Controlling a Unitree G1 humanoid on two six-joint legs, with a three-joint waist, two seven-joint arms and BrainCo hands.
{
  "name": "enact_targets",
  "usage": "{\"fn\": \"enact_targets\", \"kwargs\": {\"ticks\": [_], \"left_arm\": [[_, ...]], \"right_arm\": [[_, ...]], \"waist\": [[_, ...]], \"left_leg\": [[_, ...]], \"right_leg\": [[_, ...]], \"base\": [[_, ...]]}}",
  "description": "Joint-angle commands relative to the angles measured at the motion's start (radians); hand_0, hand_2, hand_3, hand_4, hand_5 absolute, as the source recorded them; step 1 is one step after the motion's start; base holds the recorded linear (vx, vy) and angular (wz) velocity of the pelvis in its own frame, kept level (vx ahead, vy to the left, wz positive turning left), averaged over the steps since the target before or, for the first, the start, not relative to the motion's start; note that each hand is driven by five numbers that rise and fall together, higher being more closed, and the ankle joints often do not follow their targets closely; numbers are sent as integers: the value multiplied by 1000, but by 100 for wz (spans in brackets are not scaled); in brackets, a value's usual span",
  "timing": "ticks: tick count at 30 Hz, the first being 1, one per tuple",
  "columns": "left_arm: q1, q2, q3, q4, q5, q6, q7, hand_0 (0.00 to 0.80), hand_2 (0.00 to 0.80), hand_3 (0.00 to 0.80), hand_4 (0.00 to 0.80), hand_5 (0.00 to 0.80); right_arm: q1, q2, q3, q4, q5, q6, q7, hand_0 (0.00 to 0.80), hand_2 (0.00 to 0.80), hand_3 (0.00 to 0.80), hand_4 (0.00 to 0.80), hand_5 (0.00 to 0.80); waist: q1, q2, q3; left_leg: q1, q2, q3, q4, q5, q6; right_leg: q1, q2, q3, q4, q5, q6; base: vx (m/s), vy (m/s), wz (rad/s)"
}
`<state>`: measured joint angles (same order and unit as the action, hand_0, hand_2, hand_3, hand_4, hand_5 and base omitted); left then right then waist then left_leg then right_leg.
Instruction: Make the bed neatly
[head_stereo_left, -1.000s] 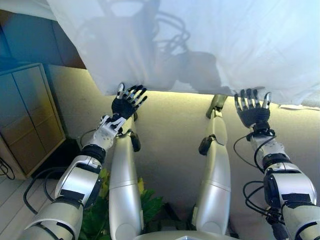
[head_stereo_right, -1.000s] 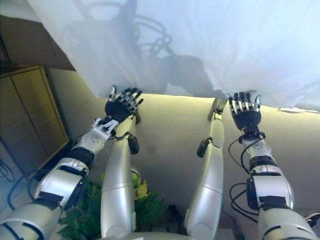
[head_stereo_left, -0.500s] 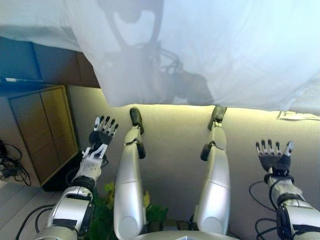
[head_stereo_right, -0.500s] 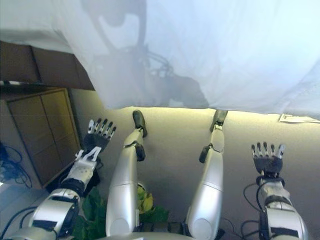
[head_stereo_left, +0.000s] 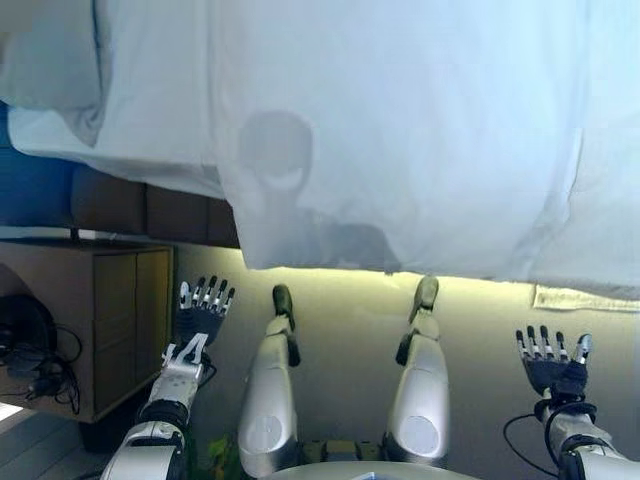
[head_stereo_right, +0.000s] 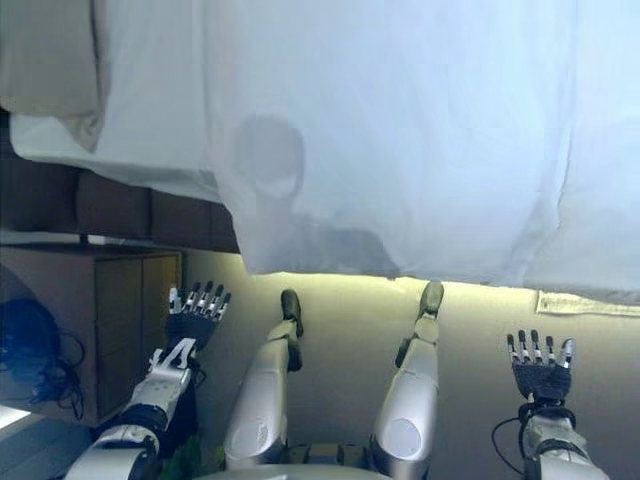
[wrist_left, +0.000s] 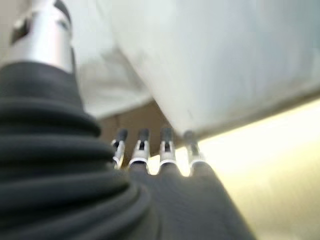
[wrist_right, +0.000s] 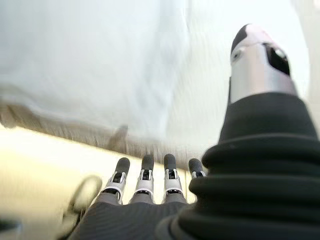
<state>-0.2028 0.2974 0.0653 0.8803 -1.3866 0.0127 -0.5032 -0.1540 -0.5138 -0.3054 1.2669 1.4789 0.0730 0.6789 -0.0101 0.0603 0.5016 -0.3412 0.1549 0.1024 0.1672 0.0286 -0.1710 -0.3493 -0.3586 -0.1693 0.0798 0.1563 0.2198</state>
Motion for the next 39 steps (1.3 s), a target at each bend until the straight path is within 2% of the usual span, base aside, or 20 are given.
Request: {"fn": "enact_targets", "kwargs": {"ticks": [1, 3, 6, 9, 12, 14, 22, 25, 28, 31, 34, 39], "left_arm": [[35, 27, 6, -48, 58, -52, -10, 0, 0, 0, 0, 0], [57, 31, -14, -94, 109, -81, 0, 0, 0, 0, 0, 0], [106, 43, -59, -188, 242, -137, 71, 0, 0, 0, 0, 0], [164, 55, -60, -279, 345, -131, 105, 0, 0, 0, 0, 0], [233, 56, -43, -362, 410, -105, 141, 0, 0, 0, 0, 0], [279, 51, -41, -399, 475, -96, 152, 0, 0, 0, 0, 0], [304, 61, -54, -470, 567, -31, 200, 0, 0, 0, 0, 0], [284, 60, -69, -470, 560, -21, 201, 0, 0, 0, 0, 0], [265, 49, -80, -470, 553, -3, 220, 0, 0, 0, 0, 0], [275, 43, -79, -493, 573, 4, 217, 0, 0, 0, 0, 0], [287, 49, -90, -497, 591, -6, 209, 0, 0, 0, 0, 0], [289, 54, -79, -501, 586, 14, 205, 0, 0, 0, 0, 0]], "right_arm": [[63, 17, -11, -65, -96, -98, 53, 0, 0, 0, 0, 0], [78, 39, 8, -116, -124, -136, 38, 0, 0, 0, 0, 0], [134, 90, 59, -262, -168, -216, -60, 0, 0, 0, 0, 0], [216, 141, 121, -421, -263, -308, -132, 0, 0, 0, 0, 0], [300, 175, 179, -605, -398, -349, -218, 0, 0, 0, 0, 0], [350, 201, 197, -701, -444, -346, -257, 0, 0, 0, 0, 0], [342, 243, 278, -832, -483, -329, -362, 0, 0, 0, 0, 0], [325, 262, 312, -819, -425, -285, -336, 0, 0, 0, 0, 0], [309, 272, 360, -794, -474, -246, -346, 0, 0, 0, 0, 0], [304, 276, 385, -813, -418, -234, -325, 0, 0, 0, 0, 0], [323, 278, 388, -835, -391, -262, -305, 0, 0, 0, 0, 0], [339, 263, 400, -823, -501, -247, -296, 0, 0, 0, 0, 0]], "waist": [[13, -24, -96], [21, -28, -127], [36, -39, -190], [46, -53, -249], [49, -70, -310], [51, -79, -360], [60, -82, -442], [69, -79, -460], [79, -82, -470], [83, -91, -473], [79, -92, -478], [75, -92, -489]], "left_leg": [[-21, 26, -5, -20, 49, 24], [20, 31, -9, -46, 48, 23], [99, 34, -19, -88, 53, 26], [167, 36, -29, -118, 52, 29], [224, 37, -18, -120, 42, 34], [263, 37, 7, -117, 36, 37], [390, 40, 26, -191, 34, 46], [405, 37, 35, -223, 48, 42], [408, 30, 30, -221, 46, 43], [402, 27, 27, -191, 34, 46], [406, 25, 33, -193, 35, 51], [409, 15, 30, -204, 33, 56]], "right_leg": [[13, -31, 1, 39, 4, 20], [54, -25, -7, 24, 2, 18], [140, -9, -29, -13, 2, 18], [213, 7, -47, -42, -2, 17], [265, 10, -61, -47, -8, 18], [310, 9, -79, -51, -10, 16], [396, 33, -93, -94, -16, 19], [412, 40, -114, -114, -6, 21], [418, 36, -129, -117, 0, 23], [411, 33, -119, -98, -3, 17], [410, 37, -115, -97, -3, 14], [408, 34, -112, -99, -2, 14]], "base": [[148, -168, 7], [149, -130, 7], [185, -146, 5], [185, -156, 8], [190, -115, 8], [232, -106, 11], [88, -30, 5], [0, 0, 0], [0, 8, 3], [0, 0, 0], [-2, 11, 1], [-10, 31, 1]]}}
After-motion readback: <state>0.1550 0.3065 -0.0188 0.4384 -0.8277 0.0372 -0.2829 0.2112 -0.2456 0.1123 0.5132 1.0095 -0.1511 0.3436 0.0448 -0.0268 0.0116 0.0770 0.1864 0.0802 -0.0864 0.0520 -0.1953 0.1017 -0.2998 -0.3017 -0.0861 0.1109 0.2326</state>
